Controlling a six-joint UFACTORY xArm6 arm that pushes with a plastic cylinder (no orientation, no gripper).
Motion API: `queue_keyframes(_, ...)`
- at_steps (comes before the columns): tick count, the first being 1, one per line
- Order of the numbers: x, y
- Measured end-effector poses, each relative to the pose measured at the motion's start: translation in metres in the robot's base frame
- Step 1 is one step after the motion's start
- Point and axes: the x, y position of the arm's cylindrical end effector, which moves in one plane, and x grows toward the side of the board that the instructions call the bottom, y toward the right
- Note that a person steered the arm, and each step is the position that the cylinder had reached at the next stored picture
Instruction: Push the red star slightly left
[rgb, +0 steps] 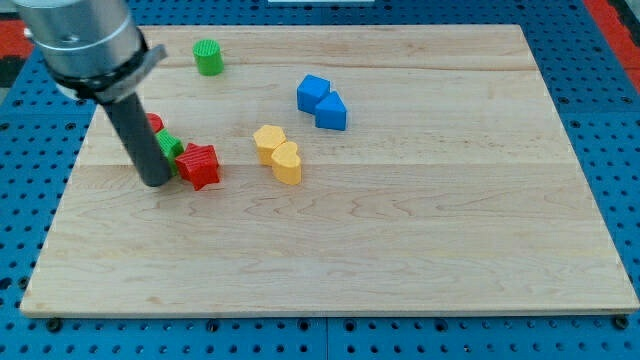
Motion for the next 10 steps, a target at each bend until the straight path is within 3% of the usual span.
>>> queue_keyframes(1, 0.020, 0.011)
queue_keyframes(3, -0.061, 0.053)
queue_keyframes(4, -0.068, 0.070)
queue_keyframes(5, -0.057, 0.044)
queue_keyframes(7, -0.062, 0.109)
queue_keyframes(9, -0.131, 0.095)
queue_keyframes(10, -0.143, 0.020)
